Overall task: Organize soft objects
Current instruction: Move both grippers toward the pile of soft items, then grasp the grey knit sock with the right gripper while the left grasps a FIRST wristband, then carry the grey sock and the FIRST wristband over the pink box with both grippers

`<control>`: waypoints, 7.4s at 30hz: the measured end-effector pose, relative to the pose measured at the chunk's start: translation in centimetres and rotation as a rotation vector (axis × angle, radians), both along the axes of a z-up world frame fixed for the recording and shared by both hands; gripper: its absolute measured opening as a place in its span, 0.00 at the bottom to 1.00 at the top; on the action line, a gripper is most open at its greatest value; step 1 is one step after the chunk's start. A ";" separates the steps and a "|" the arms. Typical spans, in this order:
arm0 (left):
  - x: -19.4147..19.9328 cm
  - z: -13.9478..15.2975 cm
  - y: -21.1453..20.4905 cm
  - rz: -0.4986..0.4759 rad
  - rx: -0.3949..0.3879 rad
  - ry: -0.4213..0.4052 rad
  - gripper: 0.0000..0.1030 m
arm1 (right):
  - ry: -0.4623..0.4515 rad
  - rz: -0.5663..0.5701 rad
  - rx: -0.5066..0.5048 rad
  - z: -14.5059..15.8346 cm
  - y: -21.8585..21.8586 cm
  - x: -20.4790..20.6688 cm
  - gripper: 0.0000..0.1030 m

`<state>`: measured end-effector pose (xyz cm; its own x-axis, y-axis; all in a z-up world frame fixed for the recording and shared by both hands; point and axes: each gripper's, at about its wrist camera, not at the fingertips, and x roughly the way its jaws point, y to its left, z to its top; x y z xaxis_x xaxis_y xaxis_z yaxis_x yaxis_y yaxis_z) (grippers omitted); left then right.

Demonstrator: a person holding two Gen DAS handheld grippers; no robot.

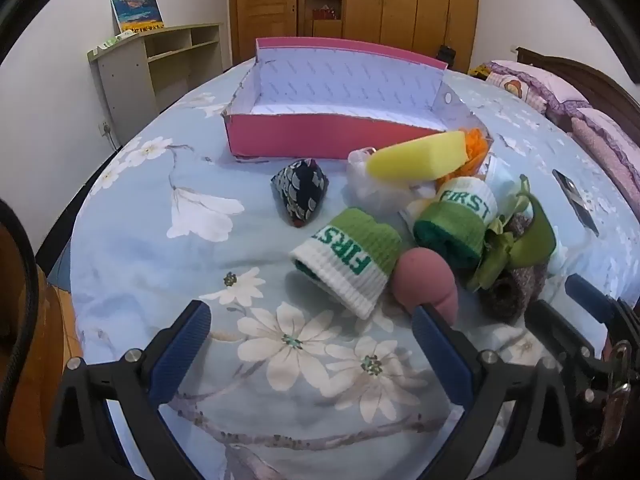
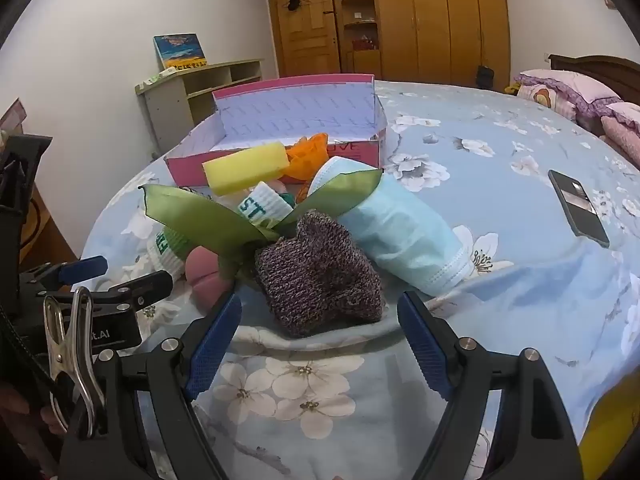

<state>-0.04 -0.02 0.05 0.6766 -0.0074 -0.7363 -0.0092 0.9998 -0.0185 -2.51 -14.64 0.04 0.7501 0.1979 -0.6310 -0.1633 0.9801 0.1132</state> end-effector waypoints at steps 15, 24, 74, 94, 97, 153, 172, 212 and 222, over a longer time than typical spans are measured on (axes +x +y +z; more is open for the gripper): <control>0.1 0.1 -0.4 -0.018 0.011 0.005 0.94 | 0.022 -0.005 0.020 -0.3 -0.2 0.1 0.80; 0.4 0.3 -0.4 -0.022 -0.023 -0.003 0.89 | 0.033 -0.010 0.028 -0.4 -0.4 0.2 0.80; 4.0 0.3 -0.2 -0.009 -0.086 0.012 0.80 | 0.074 -0.010 0.063 -1.2 -0.9 0.7 0.80; 3.6 -0.2 1.0 0.067 -0.116 -0.005 0.80 | 0.101 0.044 0.062 -0.8 -0.4 2.6 0.80; 4.0 -0.6 0.6 0.048 -0.127 0.015 0.80 | 0.106 0.045 0.065 -1.0 -0.4 2.9 0.80; 1.1 7.0 2.2 -0.092 -0.145 -0.108 0.41 | -0.104 0.099 0.035 6.2 0.1 -0.8 0.27; 6.3 12.1 1.9 -0.152 -0.062 -0.157 0.41 | -0.097 0.168 -0.018 10.5 1.0 4.1 0.27; 22.2 4.3 1.5 -0.086 -0.026 0.007 0.41 | 0.042 0.128 -0.045 5.5 1.1 23.7 0.27; 23.8 2.1 1.2 -0.077 -0.001 0.035 0.42 | 0.072 0.115 -0.080 3.6 0.9 26.3 0.27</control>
<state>23.76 1.15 2.11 0.6480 -0.0597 -0.7593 0.0673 0.9975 -0.0210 23.83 -13.75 3.64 0.6775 0.2271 -0.6996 -0.2696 0.9616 0.0511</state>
